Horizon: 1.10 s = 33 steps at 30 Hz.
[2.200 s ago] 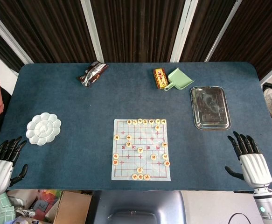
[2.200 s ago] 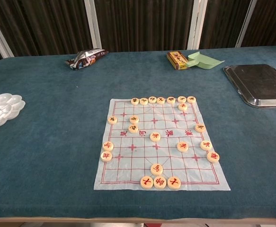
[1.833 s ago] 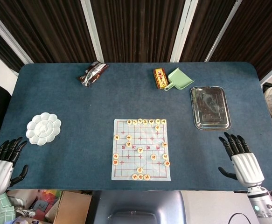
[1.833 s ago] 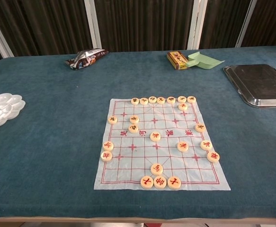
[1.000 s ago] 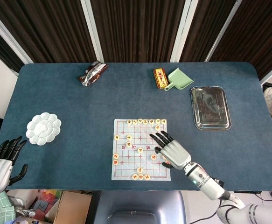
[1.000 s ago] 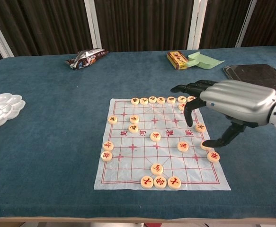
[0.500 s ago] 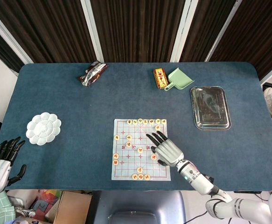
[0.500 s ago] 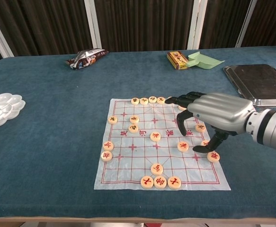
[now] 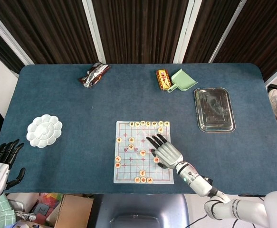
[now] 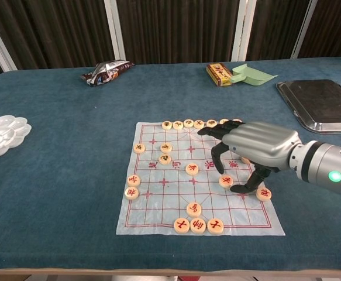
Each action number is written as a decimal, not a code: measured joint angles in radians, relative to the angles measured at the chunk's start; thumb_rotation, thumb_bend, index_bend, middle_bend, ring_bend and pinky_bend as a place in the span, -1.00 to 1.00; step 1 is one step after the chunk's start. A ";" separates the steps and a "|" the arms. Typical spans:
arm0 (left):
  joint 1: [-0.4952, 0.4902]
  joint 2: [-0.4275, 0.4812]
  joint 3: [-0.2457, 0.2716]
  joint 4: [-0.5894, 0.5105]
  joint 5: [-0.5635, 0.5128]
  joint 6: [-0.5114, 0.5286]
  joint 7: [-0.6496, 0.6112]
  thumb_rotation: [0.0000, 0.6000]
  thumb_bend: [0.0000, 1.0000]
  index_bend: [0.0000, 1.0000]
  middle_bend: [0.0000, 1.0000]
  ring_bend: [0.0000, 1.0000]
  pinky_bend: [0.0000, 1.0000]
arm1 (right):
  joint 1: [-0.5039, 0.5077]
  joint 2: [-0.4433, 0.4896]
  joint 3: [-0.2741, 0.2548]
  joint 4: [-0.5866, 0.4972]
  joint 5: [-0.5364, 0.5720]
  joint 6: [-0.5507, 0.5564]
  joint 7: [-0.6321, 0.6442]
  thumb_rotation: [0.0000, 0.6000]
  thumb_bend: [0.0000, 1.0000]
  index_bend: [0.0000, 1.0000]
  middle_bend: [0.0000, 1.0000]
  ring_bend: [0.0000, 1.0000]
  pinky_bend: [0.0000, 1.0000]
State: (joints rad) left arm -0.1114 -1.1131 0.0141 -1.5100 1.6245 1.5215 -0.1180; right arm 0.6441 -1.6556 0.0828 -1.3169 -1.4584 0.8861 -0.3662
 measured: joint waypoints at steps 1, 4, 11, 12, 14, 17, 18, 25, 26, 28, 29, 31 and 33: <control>0.000 0.000 0.000 0.000 0.000 0.001 0.000 1.00 -0.12 -1.00 -1.00 -1.00 -0.87 | 0.002 -0.002 -0.001 0.002 0.003 -0.001 -0.001 1.00 -0.20 0.23 -0.79 -1.00 -1.00; 0.001 0.000 0.000 0.001 0.001 0.003 -0.003 1.00 -0.13 -1.00 -1.00 -1.00 -0.87 | 0.007 -0.010 -0.004 0.007 0.011 -0.004 -0.004 1.00 -0.18 0.23 -0.79 -1.00 -1.00; 0.002 0.002 0.000 0.004 0.000 0.003 -0.007 1.00 -0.12 -1.00 -1.00 -1.00 -0.87 | 0.014 -0.016 -0.009 0.009 0.022 0.000 -0.005 1.00 -0.13 0.29 -0.74 -1.00 -1.00; 0.002 0.002 0.000 0.004 0.000 0.002 -0.008 1.00 -0.12 -1.00 -1.00 -1.00 -0.87 | 0.015 -0.015 -0.010 0.009 0.024 0.001 -0.005 1.00 -0.13 0.30 -0.73 -1.00 -1.00; 0.002 0.002 0.000 0.005 0.001 0.004 -0.009 1.00 -0.12 -1.00 -1.00 -1.00 -0.87 | 0.016 -0.015 -0.011 0.009 0.025 0.002 -0.003 1.00 -0.13 0.33 -0.72 -1.00 -1.00; 0.003 0.003 0.001 0.006 0.003 0.007 -0.011 1.00 -0.12 -1.00 -1.00 -1.00 -0.87 | 0.017 -0.014 -0.014 0.009 0.024 0.007 0.003 1.00 -0.13 0.36 -0.71 -1.00 -1.00; 0.004 0.002 0.000 0.006 0.003 0.008 -0.011 1.00 -0.12 -1.00 -1.00 -1.00 -0.87 | 0.017 -0.012 -0.016 0.008 0.022 0.010 0.005 1.00 -0.13 0.36 -0.71 -1.00 -1.00; 0.004 0.000 0.001 0.008 0.004 0.007 -0.006 1.00 -0.13 -1.00 -1.00 -1.00 -0.87 | 0.011 0.008 -0.027 -0.003 0.012 0.037 0.011 1.00 -0.13 0.37 -0.71 -1.00 -1.00; 0.004 0.000 0.001 0.008 0.004 0.007 -0.005 1.00 -0.13 -1.00 -1.00 -1.00 -0.87 | 0.010 0.011 -0.029 -0.003 0.011 0.040 0.010 1.00 -0.13 0.37 -0.71 -1.00 -1.00; 0.004 -0.001 0.001 0.008 0.005 0.008 -0.002 1.00 -0.13 -1.00 -1.00 -1.00 -0.87 | 0.007 0.015 -0.036 -0.003 0.011 0.041 0.007 1.00 -0.13 0.37 -0.71 -1.00 -1.00; 0.005 -0.001 0.001 0.007 0.005 0.009 0.000 1.00 -0.13 -1.00 -1.00 -1.00 -0.87 | 0.005 0.017 -0.039 -0.003 0.011 0.042 0.006 1.00 -0.13 0.37 -0.71 -1.00 -1.00; 0.005 -0.002 0.001 0.006 0.006 0.009 0.004 1.00 -0.13 -1.00 -1.00 -1.00 -0.87 | 0.001 0.020 -0.045 -0.002 0.010 0.046 0.005 1.00 -0.13 0.37 -0.71 -1.00 -1.00; 0.005 -0.003 0.001 0.005 0.006 0.009 0.006 1.00 -0.13 -1.00 -1.00 -1.00 -0.87 | -0.002 0.020 -0.048 0.003 0.008 0.052 0.007 1.00 -0.13 0.37 -0.71 -1.00 -1.00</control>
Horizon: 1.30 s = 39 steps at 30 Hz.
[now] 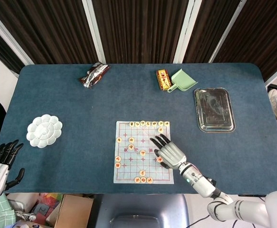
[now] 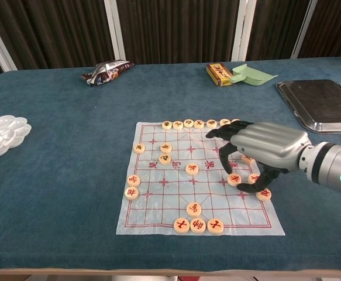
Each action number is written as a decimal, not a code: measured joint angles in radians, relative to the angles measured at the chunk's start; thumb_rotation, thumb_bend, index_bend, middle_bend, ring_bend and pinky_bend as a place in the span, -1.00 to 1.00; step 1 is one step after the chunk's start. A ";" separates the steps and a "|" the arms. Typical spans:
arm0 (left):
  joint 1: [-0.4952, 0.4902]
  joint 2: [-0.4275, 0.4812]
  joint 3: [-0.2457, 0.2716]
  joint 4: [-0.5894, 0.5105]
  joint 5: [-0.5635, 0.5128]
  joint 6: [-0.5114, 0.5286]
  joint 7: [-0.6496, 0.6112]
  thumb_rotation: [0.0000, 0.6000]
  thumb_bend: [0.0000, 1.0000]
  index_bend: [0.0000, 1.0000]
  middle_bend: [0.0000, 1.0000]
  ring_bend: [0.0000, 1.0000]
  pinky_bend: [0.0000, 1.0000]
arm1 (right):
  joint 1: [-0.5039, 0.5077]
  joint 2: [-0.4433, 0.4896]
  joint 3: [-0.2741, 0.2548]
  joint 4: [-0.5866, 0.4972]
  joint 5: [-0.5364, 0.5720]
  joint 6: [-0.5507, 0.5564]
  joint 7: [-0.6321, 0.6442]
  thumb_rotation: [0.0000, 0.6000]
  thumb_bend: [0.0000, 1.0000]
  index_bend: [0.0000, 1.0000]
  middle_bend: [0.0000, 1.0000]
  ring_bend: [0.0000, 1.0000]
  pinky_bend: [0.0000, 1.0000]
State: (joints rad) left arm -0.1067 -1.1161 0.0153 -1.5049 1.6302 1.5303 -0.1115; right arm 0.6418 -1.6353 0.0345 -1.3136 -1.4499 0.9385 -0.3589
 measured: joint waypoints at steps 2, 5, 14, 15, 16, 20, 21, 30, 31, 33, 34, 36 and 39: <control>-0.001 -0.001 0.000 -0.001 0.000 -0.002 0.002 1.00 -0.13 -1.00 -1.00 -1.00 -0.87 | -0.002 -0.001 -0.002 0.005 0.001 0.001 0.003 1.00 -0.13 0.37 -0.70 -1.00 -1.00; -0.001 -0.001 0.000 -0.001 -0.001 -0.004 0.004 1.00 -0.13 -1.00 -1.00 -1.00 -0.87 | -0.003 0.000 -0.004 0.010 0.000 0.006 0.002 1.00 -0.13 0.37 -0.70 -1.00 -1.00; -0.001 0.000 0.002 -0.004 -0.001 -0.006 0.007 1.00 -0.13 -1.00 -1.00 -1.00 -0.87 | -0.005 0.016 -0.006 -0.007 0.000 0.012 0.006 1.00 -0.12 0.28 -0.70 -1.00 -1.00; -0.001 0.000 0.003 -0.004 0.001 -0.006 0.007 1.00 -0.13 -1.00 -1.00 -1.00 -0.87 | -0.005 0.017 -0.007 -0.008 0.000 0.010 0.006 1.00 -0.12 0.27 -0.70 -1.00 -1.00; -0.001 0.000 0.003 -0.004 0.002 -0.005 0.006 1.00 -0.13 -1.00 -1.00 -1.00 -0.87 | -0.004 0.017 -0.008 -0.008 0.000 0.008 0.006 1.00 -0.12 0.26 -0.70 -1.00 -1.00; -0.001 0.000 0.003 -0.003 0.001 -0.006 0.004 1.00 -0.13 -1.00 -1.00 -1.00 -0.87 | -0.004 0.019 -0.012 -0.012 0.001 0.006 -0.001 1.00 -0.12 0.21 -0.70 -1.00 -1.00; -0.001 0.000 0.003 -0.002 0.001 -0.006 0.004 1.00 -0.13 -1.00 -1.00 -1.00 -0.87 | -0.004 0.020 -0.013 -0.014 0.002 0.005 -0.007 1.00 -0.12 0.20 -0.70 -1.00 -1.00; 0.001 -0.001 0.004 -0.001 0.007 0.001 0.000 1.00 -0.13 -1.00 -1.00 -1.00 -0.86 | -0.011 0.040 -0.016 -0.043 -0.001 0.020 -0.009 1.00 -0.12 0.06 -0.70 -1.00 -1.00; 0.001 -0.001 0.003 -0.001 0.008 0.002 0.000 1.00 -0.13 -1.00 -1.00 -1.00 -0.86 | -0.012 0.042 -0.017 -0.045 -0.002 0.021 -0.009 1.00 -0.12 0.05 -0.70 -1.00 -1.00; 0.002 -0.001 0.004 -0.001 0.010 0.007 -0.001 1.00 -0.13 -1.00 -1.00 -1.00 -0.86 | -0.015 0.048 -0.018 -0.055 -0.006 0.030 -0.003 1.00 -0.12 0.01 -0.70 -1.00 -1.00; 0.003 -0.001 0.004 -0.001 0.011 0.010 -0.002 1.00 -0.13 -1.00 -1.00 -1.00 -0.86 | -0.017 0.053 -0.019 -0.062 -0.010 0.037 0.002 1.00 -0.12 0.00 -0.70 -1.00 -1.00; 0.005 -0.001 0.004 0.000 0.016 0.017 -0.003 1.00 -0.13 -1.00 -1.00 -1.00 -0.86 | -0.028 0.071 -0.023 -0.084 -0.025 0.066 0.018 1.00 -0.12 -0.10 -0.70 -1.00 -1.00; 0.010 -0.001 0.005 0.003 0.025 0.034 -0.003 1.00 -0.13 -1.00 -1.00 -1.00 -0.86 | -0.061 0.124 -0.036 -0.140 -0.058 0.143 0.043 1.00 -0.12 -0.52 -0.82 -1.00 -1.00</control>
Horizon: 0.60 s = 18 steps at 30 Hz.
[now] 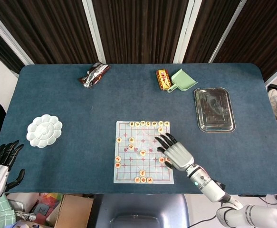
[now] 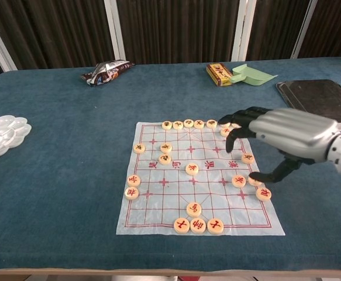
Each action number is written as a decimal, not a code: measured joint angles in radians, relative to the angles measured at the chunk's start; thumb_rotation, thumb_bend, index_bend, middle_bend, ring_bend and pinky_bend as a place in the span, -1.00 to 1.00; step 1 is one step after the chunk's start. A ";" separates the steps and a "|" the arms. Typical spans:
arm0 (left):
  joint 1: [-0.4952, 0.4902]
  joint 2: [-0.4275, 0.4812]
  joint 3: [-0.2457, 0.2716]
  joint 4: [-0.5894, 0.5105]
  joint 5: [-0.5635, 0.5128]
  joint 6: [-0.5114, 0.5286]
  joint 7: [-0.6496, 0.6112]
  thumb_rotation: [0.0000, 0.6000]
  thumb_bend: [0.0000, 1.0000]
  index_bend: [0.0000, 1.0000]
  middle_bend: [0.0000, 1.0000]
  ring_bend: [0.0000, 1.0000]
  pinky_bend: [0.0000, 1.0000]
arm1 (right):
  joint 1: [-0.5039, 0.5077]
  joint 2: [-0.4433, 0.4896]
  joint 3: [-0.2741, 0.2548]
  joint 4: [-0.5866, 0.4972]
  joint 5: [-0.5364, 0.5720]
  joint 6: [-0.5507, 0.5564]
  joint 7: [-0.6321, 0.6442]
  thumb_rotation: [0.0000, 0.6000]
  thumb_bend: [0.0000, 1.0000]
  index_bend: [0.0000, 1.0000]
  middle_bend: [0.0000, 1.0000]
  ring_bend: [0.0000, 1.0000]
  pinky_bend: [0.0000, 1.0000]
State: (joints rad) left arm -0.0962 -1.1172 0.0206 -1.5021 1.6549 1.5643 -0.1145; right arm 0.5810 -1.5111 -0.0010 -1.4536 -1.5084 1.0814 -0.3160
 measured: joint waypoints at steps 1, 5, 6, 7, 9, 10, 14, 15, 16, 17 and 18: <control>0.004 0.000 0.000 0.000 0.003 0.008 0.001 1.00 -0.13 -1.00 -1.00 -1.00 -0.86 | -0.015 0.025 -0.006 -0.024 -0.009 0.030 0.004 1.00 -0.12 -0.65 -0.88 -1.00 -1.00; 0.017 0.001 0.001 -0.001 0.013 0.040 0.006 1.00 -0.13 -1.00 -1.00 -1.00 -0.86 | -0.119 0.177 -0.044 -0.163 -0.028 0.186 0.000 1.00 -0.14 -1.00 -1.00 -1.00 -1.00; 0.021 0.001 0.002 -0.002 0.016 0.048 0.007 1.00 -0.13 -1.00 -1.00 -1.00 -0.86 | -0.151 0.216 -0.055 -0.193 -0.029 0.229 -0.002 1.00 -0.15 -1.00 -1.00 -1.00 -1.00; 0.025 0.002 0.002 -0.003 0.021 0.057 0.009 1.00 -0.13 -1.00 -1.00 -1.00 -0.86 | -0.196 0.264 -0.069 -0.229 -0.031 0.288 -0.003 1.00 -0.15 -1.00 -1.00 -1.00 -1.00; 0.029 0.002 0.003 -0.005 0.024 0.062 0.010 1.00 -0.12 -1.00 -1.00 -1.00 -0.86 | -0.274 0.327 -0.094 -0.284 -0.034 0.382 -0.003 1.00 -0.17 -1.00 -1.00 -1.00 -1.00; 0.031 0.003 0.005 -0.006 0.028 0.066 0.011 1.00 -0.12 -1.00 -1.00 -1.00 -0.86 | -0.304 0.344 -0.103 -0.303 -0.034 0.418 -0.001 1.00 -0.17 -1.00 -1.00 -1.00 -1.00; 0.033 0.011 0.020 -0.016 0.060 0.072 0.005 1.00 -0.12 -1.00 -1.00 -1.00 -0.87 | -0.415 0.368 -0.118 -0.308 -0.037 0.584 0.057 1.00 -0.18 -0.98 -1.00 -1.00 -1.00; 0.033 0.013 0.023 -0.019 0.069 0.071 0.002 1.00 -0.12 -1.00 -1.00 -1.00 -0.87 | -0.443 0.368 -0.120 -0.288 -0.048 0.639 0.088 1.00 -0.18 -0.99 -1.00 -1.00 -1.00; 0.032 0.015 0.025 -0.022 0.075 0.068 0.004 1.00 -0.12 -1.00 -1.00 -1.00 -0.87 | -0.459 0.368 -0.122 -0.272 -0.056 0.675 0.111 1.00 -0.18 -1.00 -1.00 -1.00 -1.00; 0.031 0.016 0.026 -0.026 0.074 0.064 0.008 1.00 -0.12 -1.00 -1.00 -1.00 -0.87 | -0.470 0.368 -0.123 -0.257 -0.062 0.704 0.129 1.00 -0.18 -1.00 -1.00 -1.00 -1.00; 0.030 0.017 0.028 -0.031 0.070 0.058 0.012 1.00 -0.12 -1.00 -1.00 -1.00 -0.87 | -0.479 0.369 -0.126 -0.244 -0.067 0.730 0.142 1.00 -0.18 -1.00 -1.00 -1.00 -1.00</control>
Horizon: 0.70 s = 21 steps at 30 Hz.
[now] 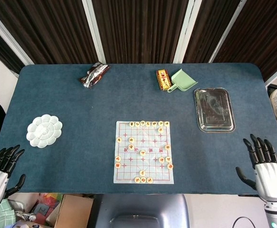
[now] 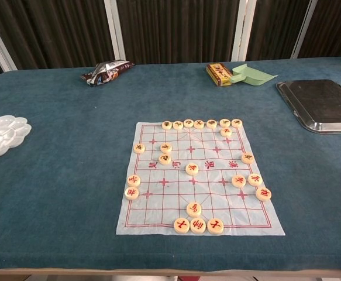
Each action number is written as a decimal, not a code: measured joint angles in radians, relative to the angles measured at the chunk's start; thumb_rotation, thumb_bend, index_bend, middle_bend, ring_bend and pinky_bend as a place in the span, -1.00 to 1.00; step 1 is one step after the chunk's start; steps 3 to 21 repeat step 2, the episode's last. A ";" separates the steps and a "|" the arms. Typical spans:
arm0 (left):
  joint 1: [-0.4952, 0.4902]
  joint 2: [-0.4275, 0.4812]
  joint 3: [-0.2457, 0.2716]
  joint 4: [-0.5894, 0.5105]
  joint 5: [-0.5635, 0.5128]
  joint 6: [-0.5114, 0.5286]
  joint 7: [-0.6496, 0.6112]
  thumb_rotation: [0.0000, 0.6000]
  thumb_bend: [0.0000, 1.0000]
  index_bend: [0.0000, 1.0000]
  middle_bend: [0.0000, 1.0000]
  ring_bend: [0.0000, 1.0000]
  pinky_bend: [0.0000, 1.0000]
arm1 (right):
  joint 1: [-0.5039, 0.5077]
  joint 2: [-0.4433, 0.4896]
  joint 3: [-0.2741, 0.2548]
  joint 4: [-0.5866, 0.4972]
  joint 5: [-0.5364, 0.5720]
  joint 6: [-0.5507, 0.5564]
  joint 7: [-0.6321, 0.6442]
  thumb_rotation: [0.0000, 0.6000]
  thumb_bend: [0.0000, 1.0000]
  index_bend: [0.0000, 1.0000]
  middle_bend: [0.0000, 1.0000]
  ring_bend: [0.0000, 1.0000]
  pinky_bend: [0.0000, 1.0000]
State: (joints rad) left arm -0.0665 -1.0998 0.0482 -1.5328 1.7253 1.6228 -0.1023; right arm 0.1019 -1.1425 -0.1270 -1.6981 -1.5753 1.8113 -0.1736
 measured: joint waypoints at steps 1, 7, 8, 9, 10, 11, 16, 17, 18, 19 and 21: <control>-0.002 0.002 0.001 -0.005 -0.003 -0.007 0.004 1.00 -0.12 -1.00 -1.00 -1.00 -0.87 | -0.005 0.001 -0.002 0.004 -0.003 0.009 0.003 1.00 -0.18 -1.00 -1.00 -1.00 -1.00; -0.003 0.003 0.001 -0.008 -0.005 -0.010 0.007 1.00 -0.12 -1.00 -1.00 -1.00 -0.87 | -0.010 0.003 -0.002 0.006 -0.005 0.008 0.003 1.00 -0.18 -1.00 -1.00 -1.00 -1.00; -0.003 0.003 0.001 -0.008 -0.005 -0.010 0.007 1.00 -0.12 -1.00 -1.00 -1.00 -0.87 | -0.010 0.003 -0.002 0.006 -0.005 0.008 0.003 1.00 -0.18 -1.00 -1.00 -1.00 -1.00; -0.003 0.003 0.001 -0.008 -0.005 -0.010 0.007 1.00 -0.12 -1.00 -1.00 -1.00 -0.87 | -0.010 0.003 -0.002 0.006 -0.005 0.008 0.003 1.00 -0.18 -1.00 -1.00 -1.00 -1.00; -0.003 0.003 0.001 -0.008 -0.005 -0.010 0.007 1.00 -0.12 -1.00 -1.00 -1.00 -0.87 | -0.010 0.003 -0.002 0.006 -0.005 0.008 0.003 1.00 -0.18 -1.00 -1.00 -1.00 -1.00; -0.003 0.003 0.001 -0.008 -0.005 -0.010 0.007 1.00 -0.12 -1.00 -1.00 -1.00 -0.87 | -0.010 0.003 -0.002 0.006 -0.005 0.008 0.003 1.00 -0.18 -1.00 -1.00 -1.00 -1.00; -0.003 0.003 0.001 -0.008 -0.005 -0.010 0.007 1.00 -0.12 -1.00 -1.00 -1.00 -0.87 | -0.010 0.003 -0.002 0.006 -0.005 0.008 0.003 1.00 -0.18 -1.00 -1.00 -1.00 -1.00; -0.003 0.003 0.001 -0.008 -0.005 -0.010 0.007 1.00 -0.12 -1.00 -1.00 -1.00 -0.87 | -0.010 0.003 -0.002 0.006 -0.005 0.008 0.003 1.00 -0.18 -1.00 -1.00 -1.00 -1.00; -0.003 0.003 0.001 -0.008 -0.005 -0.010 0.007 1.00 -0.12 -1.00 -1.00 -1.00 -0.87 | -0.010 0.003 -0.002 0.006 -0.005 0.008 0.003 1.00 -0.18 -1.00 -1.00 -1.00 -1.00; -0.003 0.003 0.001 -0.008 -0.005 -0.010 0.007 1.00 -0.12 -1.00 -1.00 -1.00 -0.87 | -0.010 0.003 -0.002 0.006 -0.005 0.008 0.003 1.00 -0.18 -1.00 -1.00 -1.00 -1.00; -0.003 0.003 0.001 -0.008 -0.005 -0.010 0.007 1.00 -0.12 -1.00 -1.00 -1.00 -0.87 | -0.010 0.003 -0.002 0.006 -0.005 0.008 0.003 1.00 -0.18 -1.00 -1.00 -1.00 -1.00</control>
